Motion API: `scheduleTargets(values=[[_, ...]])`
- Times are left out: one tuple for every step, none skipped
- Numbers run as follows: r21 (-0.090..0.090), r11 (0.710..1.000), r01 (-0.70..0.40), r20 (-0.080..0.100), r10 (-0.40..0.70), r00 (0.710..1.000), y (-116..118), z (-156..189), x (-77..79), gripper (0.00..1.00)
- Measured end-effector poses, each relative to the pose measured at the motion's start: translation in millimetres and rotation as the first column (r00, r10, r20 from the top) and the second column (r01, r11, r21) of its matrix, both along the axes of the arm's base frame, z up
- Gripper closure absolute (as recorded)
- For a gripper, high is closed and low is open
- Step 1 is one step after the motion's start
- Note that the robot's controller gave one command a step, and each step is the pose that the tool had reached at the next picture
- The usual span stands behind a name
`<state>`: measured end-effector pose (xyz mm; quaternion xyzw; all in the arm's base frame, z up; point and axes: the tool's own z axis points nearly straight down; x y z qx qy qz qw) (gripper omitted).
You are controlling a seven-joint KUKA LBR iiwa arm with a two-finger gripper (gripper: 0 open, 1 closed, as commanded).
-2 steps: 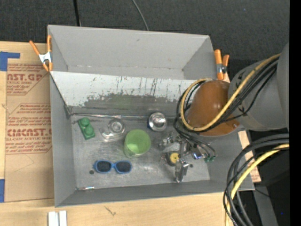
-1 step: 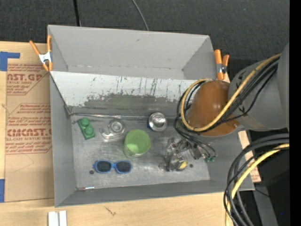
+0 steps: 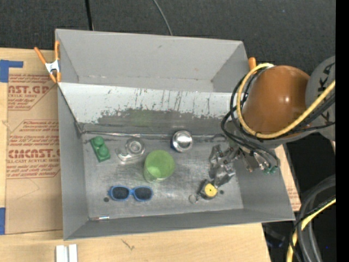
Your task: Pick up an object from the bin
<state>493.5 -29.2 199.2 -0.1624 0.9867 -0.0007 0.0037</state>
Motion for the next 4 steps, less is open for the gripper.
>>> scheduleTargets(values=[[0.001,1.000,-0.001,-0.006,0.001,1.000,0.2,-4.6,-0.8,0.00],[-0.005,0.974,-0.227,0.022,0.227,0.974,-10.2,-124.6,-4.9,0.00],[-0.003,0.945,-0.326,-0.002,0.326,0.945,-75.7,-124.4,26.3,0.00],[-0.010,0.898,-0.439,0.009,0.439,0.898,-34.5,-125.7,-2.3,0.00]])
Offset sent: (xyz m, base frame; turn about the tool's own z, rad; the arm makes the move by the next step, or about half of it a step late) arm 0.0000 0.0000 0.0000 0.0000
